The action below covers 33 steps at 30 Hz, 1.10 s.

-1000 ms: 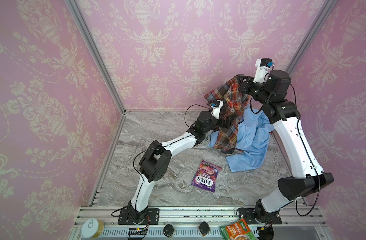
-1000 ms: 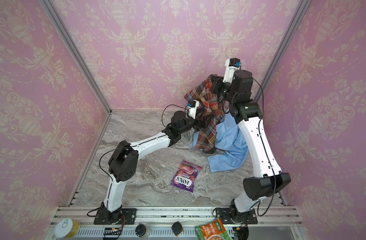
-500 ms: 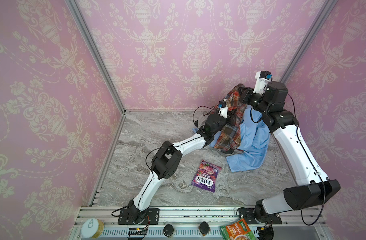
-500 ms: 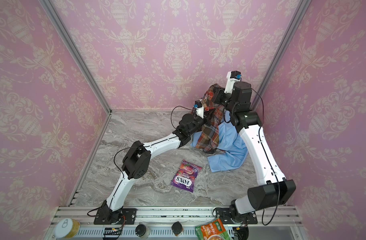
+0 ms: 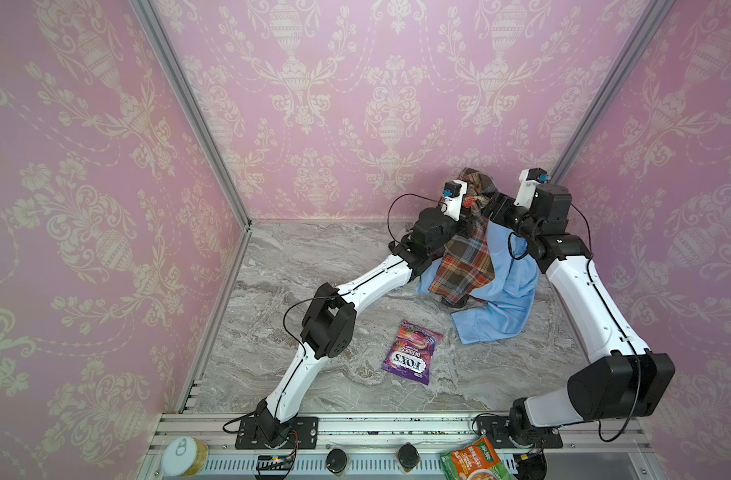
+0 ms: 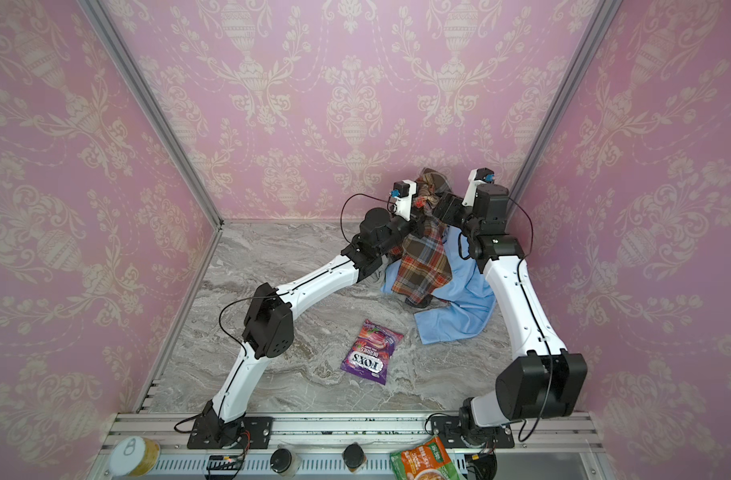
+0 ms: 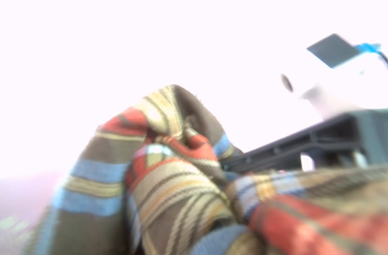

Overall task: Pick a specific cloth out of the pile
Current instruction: 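Reach the left gripper up and grasp the hanging plaid shirt, then pull the plaid shirt away with the left gripper while the right gripper releases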

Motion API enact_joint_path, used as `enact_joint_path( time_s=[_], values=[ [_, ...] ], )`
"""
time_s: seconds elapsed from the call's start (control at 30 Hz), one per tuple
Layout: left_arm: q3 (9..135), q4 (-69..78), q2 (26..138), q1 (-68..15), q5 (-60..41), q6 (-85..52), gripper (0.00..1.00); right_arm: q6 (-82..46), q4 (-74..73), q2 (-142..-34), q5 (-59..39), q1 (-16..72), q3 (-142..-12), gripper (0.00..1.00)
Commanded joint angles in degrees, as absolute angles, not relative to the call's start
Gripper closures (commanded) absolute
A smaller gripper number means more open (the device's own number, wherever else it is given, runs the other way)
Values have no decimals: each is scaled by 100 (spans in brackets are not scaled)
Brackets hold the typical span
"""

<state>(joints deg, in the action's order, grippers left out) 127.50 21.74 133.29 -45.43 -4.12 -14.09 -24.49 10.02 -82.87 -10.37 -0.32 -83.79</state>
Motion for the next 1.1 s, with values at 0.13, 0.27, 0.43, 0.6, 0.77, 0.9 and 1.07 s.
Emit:
enact_joint_path(
  time_s=[0.13, 0.27, 0.43, 0.6, 0.77, 0.9, 1.07],
  values=[
    [15476, 560, 13778, -4432, -388, -1292, 100, -2118, 204, -7787, -1547, -149, -7491, 0],
    [16098, 153, 13776, -4310, -478, -1336, 100, -2092, -374, -7665, -1677, -149, -7020, 0],
    [16093, -151, 13361, -4237, -471, -982, 100, -2062, -733, -7655, -1908, -149, -6785, 0],
    [16093, -412, 13041, -4154, -361, -451, 100, -2004, -1115, -7544, -2194, -136, -6395, 0],
    [16099, -443, 12822, -3959, -343, -240, 100, -1872, -1539, -7338, -2544, -125, -5981, 0],
    [16094, -554, 12679, -3810, -314, -126, 100, -1586, -1556, -7192, -2731, -84, -5756, 0],
    [16093, -875, 12514, -3631, -302, 88, 100, -1276, -1569, -7060, -2824, -6, -5524, 0]
  ],
)
